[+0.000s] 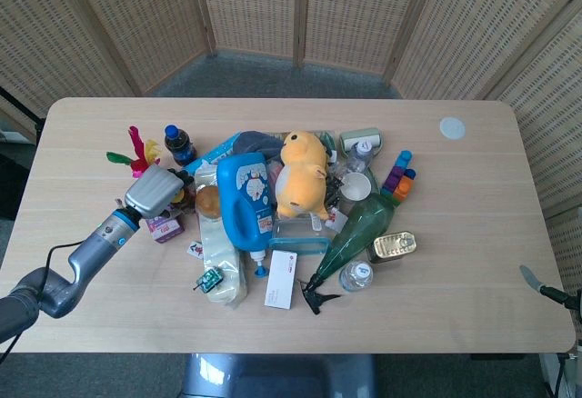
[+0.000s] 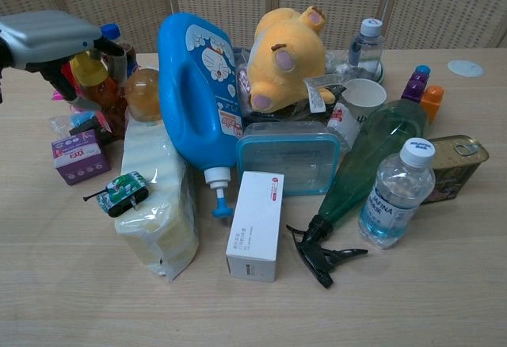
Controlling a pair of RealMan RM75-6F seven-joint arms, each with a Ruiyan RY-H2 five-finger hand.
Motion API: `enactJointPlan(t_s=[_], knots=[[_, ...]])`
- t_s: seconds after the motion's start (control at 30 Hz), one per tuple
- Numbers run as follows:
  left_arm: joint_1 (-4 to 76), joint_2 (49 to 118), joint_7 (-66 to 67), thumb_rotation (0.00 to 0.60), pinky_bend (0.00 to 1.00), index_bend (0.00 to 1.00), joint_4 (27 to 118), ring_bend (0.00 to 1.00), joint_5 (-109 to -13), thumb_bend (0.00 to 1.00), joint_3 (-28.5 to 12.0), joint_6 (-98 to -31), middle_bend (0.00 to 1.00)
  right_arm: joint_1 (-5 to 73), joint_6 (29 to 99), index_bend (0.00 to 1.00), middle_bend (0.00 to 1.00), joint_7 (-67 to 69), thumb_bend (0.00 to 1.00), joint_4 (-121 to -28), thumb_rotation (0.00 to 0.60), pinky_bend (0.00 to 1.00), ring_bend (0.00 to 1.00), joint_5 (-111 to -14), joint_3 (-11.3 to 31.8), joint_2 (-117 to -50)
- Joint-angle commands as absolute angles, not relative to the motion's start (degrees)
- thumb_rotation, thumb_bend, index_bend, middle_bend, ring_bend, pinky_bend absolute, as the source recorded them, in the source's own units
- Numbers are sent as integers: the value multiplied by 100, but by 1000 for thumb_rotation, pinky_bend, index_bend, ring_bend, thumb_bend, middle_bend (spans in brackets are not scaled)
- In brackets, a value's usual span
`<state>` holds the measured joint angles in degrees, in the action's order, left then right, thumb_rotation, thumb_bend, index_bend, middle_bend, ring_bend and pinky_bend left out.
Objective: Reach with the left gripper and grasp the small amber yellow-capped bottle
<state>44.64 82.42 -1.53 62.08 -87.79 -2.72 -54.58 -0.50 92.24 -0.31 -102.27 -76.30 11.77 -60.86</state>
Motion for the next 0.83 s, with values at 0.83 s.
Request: enactJointPlan(t_s=[0.83], knots=[[4952,4616,1230,600,828,859,10053,664,-7192,261,-2334,-5642,862,-133,9320,0,0,131,0,-10383,493,0,0,-7745,1143,-5955]])
